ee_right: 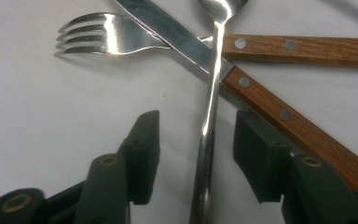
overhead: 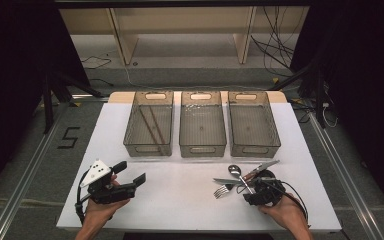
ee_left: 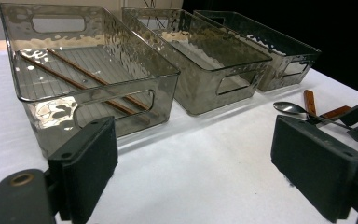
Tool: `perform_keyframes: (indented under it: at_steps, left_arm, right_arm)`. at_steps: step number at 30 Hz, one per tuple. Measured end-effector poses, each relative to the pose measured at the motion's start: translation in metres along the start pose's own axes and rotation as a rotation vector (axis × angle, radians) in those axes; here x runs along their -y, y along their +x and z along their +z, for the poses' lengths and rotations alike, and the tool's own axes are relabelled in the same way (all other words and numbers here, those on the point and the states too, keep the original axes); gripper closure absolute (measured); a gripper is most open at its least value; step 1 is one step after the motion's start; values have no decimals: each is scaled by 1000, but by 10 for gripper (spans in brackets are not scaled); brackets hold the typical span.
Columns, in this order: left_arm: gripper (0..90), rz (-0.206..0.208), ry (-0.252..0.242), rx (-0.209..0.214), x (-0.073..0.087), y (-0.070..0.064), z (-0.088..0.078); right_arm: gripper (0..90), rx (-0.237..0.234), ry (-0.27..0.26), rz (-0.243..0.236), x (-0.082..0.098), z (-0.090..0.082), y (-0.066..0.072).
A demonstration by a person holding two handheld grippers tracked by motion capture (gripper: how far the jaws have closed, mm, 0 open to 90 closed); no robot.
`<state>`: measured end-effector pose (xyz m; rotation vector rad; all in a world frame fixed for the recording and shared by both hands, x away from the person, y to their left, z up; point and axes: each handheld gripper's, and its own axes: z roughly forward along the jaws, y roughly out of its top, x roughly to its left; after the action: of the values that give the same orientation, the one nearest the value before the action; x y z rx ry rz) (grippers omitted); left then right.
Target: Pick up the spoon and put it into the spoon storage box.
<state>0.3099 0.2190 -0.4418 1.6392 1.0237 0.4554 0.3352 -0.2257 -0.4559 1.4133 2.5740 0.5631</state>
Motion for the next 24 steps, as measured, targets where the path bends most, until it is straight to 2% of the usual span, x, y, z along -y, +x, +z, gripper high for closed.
perform_keyframes:
  at_steps: [6, 24]
  left_arm:
    - [139, -1, -2, 0, 0, 0, 0]
    - [139, 1, -1, -2, 0, 1, 0]
  right_arm:
    - [631, 8, 18, -5, -3, 3, -1]
    - [816, 41, 67, -41, -10, 8, 0]
